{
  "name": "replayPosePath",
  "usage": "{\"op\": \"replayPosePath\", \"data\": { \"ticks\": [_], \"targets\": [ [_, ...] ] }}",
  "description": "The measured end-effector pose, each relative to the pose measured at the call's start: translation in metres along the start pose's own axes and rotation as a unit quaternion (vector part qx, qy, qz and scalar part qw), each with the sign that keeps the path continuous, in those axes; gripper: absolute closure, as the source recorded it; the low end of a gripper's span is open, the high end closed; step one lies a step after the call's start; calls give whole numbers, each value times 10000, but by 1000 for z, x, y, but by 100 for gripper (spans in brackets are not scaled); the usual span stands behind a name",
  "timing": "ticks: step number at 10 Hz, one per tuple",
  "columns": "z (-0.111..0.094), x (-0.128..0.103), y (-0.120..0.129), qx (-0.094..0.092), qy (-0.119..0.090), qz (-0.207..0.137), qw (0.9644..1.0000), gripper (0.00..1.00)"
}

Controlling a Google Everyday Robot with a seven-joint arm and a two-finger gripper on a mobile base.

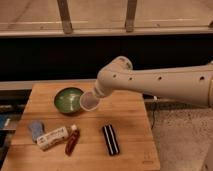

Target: Pick up the ceramic cup

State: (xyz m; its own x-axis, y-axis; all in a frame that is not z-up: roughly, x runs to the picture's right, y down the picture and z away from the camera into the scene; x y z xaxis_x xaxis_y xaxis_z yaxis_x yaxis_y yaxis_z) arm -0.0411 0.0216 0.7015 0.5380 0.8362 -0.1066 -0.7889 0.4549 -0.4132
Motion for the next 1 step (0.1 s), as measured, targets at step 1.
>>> {"op": "replayPosePath", "data": {
  "ticks": [1],
  "targets": [
    [-4, -3, 1, 10, -43, -32, 10000, 100]
  ]
}}
